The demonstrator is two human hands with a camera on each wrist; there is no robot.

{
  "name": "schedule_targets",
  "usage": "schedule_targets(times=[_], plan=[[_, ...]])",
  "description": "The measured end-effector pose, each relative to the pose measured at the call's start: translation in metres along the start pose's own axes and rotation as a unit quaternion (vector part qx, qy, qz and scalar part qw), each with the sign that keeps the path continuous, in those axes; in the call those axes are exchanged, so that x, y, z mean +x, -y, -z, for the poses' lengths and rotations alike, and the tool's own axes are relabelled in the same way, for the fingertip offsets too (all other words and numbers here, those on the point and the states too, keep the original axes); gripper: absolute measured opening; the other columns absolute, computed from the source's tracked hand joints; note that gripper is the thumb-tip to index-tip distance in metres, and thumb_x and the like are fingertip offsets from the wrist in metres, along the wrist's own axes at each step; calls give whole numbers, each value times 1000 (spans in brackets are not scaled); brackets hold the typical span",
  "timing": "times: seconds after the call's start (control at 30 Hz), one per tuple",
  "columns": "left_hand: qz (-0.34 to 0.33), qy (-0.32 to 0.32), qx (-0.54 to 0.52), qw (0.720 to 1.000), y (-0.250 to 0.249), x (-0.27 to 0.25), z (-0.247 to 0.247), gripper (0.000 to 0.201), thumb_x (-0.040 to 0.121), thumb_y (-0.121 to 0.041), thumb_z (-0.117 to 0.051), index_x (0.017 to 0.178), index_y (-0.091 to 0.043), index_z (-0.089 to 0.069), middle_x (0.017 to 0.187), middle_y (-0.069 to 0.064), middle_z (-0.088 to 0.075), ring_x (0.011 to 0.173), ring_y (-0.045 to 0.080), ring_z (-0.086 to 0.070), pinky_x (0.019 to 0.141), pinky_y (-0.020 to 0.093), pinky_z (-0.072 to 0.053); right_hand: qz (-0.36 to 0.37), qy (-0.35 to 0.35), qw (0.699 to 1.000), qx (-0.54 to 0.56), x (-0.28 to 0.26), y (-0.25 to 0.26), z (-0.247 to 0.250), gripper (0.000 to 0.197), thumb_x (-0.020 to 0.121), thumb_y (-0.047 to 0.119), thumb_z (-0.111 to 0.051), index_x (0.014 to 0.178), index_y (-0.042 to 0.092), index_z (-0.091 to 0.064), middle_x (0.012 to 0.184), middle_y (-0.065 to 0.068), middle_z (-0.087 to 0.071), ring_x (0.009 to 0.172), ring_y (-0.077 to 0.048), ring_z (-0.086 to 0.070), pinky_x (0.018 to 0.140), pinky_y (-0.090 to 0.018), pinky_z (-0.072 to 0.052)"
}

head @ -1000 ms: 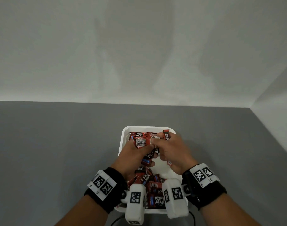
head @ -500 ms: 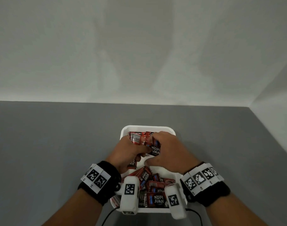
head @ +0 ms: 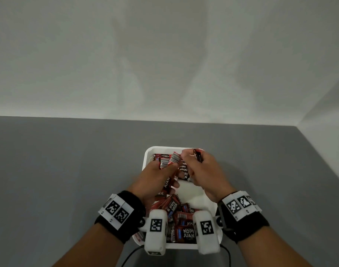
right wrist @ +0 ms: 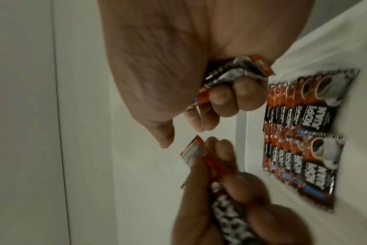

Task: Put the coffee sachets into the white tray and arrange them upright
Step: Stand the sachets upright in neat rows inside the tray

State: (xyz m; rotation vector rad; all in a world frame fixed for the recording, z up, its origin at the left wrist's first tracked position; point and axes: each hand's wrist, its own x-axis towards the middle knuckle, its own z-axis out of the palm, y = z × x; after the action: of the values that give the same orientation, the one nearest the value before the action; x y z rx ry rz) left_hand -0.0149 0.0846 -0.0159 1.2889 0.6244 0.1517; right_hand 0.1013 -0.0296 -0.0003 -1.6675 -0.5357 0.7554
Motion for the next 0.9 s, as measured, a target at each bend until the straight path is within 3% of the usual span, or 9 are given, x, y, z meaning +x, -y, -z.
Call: schedule_targets(times=[0.07,0.2,0.27,0.33,0.4,0.5,0.67,0.8,0.9], plan=[[-31,1,84,996,3,1,-2,21,102,-24,-58,99,-6,-68,70,-1,-66,52,12,-49,48,26,-40,-36,15,999,37,2,4,1,26,97,40,-65,90,17,-72,63,0,-59,50,-9,-48,47,-24,-35],[-45,26,97,994,4,4,2,21,89,-29,-73,103,-13,-71,72,6,-55,57,15,-43,51,29,-35,-33,12,999,4,6,2,5,23,82,27,-76,76,6,-67,72,-7,-68,67,-23,-55,61,-37,-42],[-33,5,46,998,5,6,8,22,89,-14,-73,110,-7,-70,70,6,-56,56,16,-47,48,26,-34,-31,-14,999,7,6,0,11,9,78,5,-76,76,6,-67,68,-4,-67,63,-18,-57,54,-29,-43],[-26,-17,-14,999,5,8,14,23,86,7,-68,109,0,-67,71,6,-59,53,14,-51,45,24,-35,-37,-32,999,25,6,-1,16,15,77,-5,-76,82,6,-68,66,-5,-65,58,-13,-59,45,-21,-41],[-31,-45,-40,998,4,9,18,24,84,13,-67,102,-2,-67,70,6,-63,50,14,-54,46,24,-36,-29,-28,999,10,6,-2,19,18,76,-5,-80,85,5,-68,66,-5,-60,55,-11,-58,43,-20,-41],[-30,-97,-37,994,7,14,21,17,86,3,-70,98,-9,-68,77,12,-72,53,21,-50,55,28,-35,-2,-32,997,-64,5,-5,19,23,73,2,-86,87,7,-69,69,-1,-60,55,-7,-55,48,-16,-44],[-40,-127,9,991,9,20,20,20,80,-1,-77,95,-9,-66,77,15,-69,61,25,-51,54,31,-36,65,-34,985,-157,-1,-4,14,29,69,15,-90,88,22,-69,86,8,-69,70,-3,-65,62,-17,-53],[-41,-100,45,993,8,19,16,25,71,-10,-81,91,-7,-66,77,15,-68,67,29,-47,52,31,-35,141,18,948,-283,-6,-2,8,34,65,26,-91,85,32,-65,80,16,-63,77,-1,-62,64,-12,-46],[-66,-28,81,994,5,13,10,12,83,-8,-76,94,-11,-73,80,18,-70,65,28,-46,52,31,-34,144,69,918,-362,-6,-6,0,46,66,27,-87,106,30,-65,93,20,-56,94,-6,-54,81,-22,-47]])
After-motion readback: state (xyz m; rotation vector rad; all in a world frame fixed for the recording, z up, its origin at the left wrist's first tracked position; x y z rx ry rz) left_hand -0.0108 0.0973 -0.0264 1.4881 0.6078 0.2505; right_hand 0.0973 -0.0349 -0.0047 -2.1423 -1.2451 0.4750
